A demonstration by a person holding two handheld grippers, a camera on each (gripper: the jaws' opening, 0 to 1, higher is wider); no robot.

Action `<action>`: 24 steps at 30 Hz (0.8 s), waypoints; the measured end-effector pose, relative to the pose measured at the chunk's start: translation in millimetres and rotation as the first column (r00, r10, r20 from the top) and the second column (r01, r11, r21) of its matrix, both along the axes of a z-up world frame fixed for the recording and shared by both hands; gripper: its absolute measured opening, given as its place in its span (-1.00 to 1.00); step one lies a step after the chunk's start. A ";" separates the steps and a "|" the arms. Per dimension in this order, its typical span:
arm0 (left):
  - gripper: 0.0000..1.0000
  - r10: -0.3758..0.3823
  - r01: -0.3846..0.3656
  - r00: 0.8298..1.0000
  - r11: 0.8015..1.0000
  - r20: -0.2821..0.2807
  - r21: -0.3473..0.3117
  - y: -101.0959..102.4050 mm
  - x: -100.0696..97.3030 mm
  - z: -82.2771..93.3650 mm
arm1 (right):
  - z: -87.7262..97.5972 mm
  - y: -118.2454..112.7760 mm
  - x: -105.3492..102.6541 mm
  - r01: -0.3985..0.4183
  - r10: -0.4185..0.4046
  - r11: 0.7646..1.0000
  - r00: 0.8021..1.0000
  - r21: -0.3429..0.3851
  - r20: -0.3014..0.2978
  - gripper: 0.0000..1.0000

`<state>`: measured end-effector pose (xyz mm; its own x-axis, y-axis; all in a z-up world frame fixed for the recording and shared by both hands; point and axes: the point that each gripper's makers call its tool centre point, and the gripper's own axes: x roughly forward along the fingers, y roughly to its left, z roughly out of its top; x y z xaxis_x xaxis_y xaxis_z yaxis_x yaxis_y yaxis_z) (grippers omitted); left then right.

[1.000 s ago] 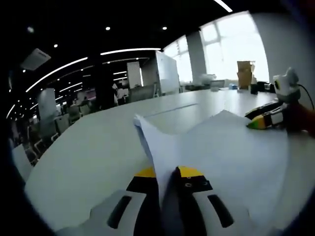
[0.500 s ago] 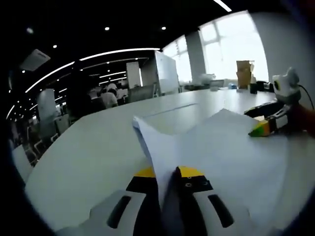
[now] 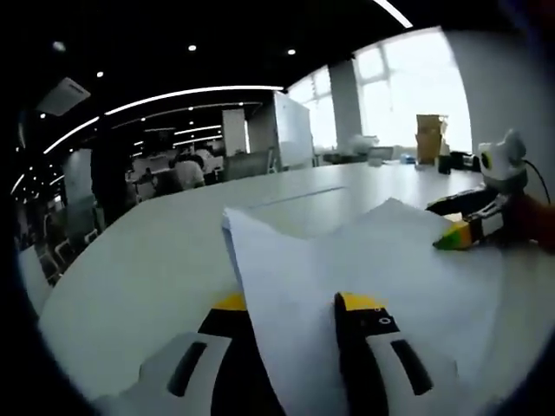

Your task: Organize the stack of printing papers by aligning and flattening the scattered papers on the table

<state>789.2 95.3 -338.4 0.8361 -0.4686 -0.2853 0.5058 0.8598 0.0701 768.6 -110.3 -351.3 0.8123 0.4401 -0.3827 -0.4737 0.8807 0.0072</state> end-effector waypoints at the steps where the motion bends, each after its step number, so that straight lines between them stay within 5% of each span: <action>1: -0.09 0.004 -0.004 1.000 1.000 0.004 0.003 0.7 0.9 0.1 | -0.1 0.0 0.2 0.000 0.000 1.000 1.000 0.000 0.000 0.40; 6: 0.20 0.039 -0.040 0.999 0.999 0.022 0.008 7.5 5.7 1.5 | -0.5 0.0 1.4 -0.001 0.001 1.000 1.000 0.000 0.000 0.40; 24: 0.69 0.080 -0.080 0.995 0.997 0.056 0.004 14.8 9.5 6.5 | -2.2 -4.9 8.4 -0.002 0.002 1.000 1.000 0.000 -0.001 0.40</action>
